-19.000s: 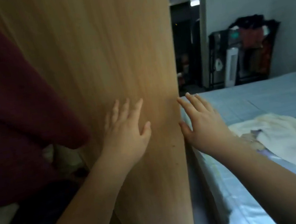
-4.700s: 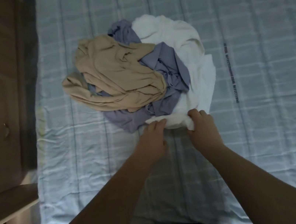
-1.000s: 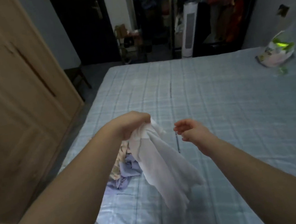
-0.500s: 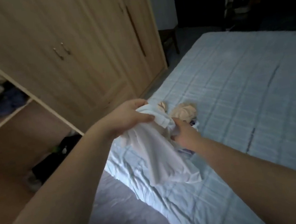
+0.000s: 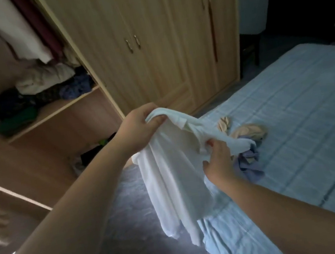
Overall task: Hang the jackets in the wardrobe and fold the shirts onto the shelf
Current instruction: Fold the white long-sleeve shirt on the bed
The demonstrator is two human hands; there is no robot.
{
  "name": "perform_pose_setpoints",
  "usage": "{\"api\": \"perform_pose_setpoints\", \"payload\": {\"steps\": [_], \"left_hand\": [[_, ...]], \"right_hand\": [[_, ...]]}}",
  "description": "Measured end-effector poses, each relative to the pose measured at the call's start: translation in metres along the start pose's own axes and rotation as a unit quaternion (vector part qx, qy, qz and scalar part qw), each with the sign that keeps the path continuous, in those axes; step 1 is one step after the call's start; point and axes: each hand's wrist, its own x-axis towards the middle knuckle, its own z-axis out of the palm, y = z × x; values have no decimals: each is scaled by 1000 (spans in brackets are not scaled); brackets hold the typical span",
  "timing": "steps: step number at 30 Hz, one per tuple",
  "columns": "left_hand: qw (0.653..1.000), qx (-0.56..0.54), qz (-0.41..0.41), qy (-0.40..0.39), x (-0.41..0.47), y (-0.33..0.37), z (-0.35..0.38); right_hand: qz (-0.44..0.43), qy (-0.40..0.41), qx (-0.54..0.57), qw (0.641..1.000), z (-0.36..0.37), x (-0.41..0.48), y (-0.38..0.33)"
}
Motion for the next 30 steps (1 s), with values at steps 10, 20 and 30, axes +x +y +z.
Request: {"api": "perform_pose_setpoints", "payload": {"steps": [10, 20, 30], "left_hand": [[998, -30, 8, 46, -36, -45, -48], [992, 40, 96, 67, -51, -70, -71], [966, 16, 229, 121, -46, -10, -60]], "right_hand": [[40, 81, 60, 994, -16, -1, -33], [25, 262, 41, 964, -133, -48, -76], [0, 402, -40, 915, -240, -150, -111]]}}
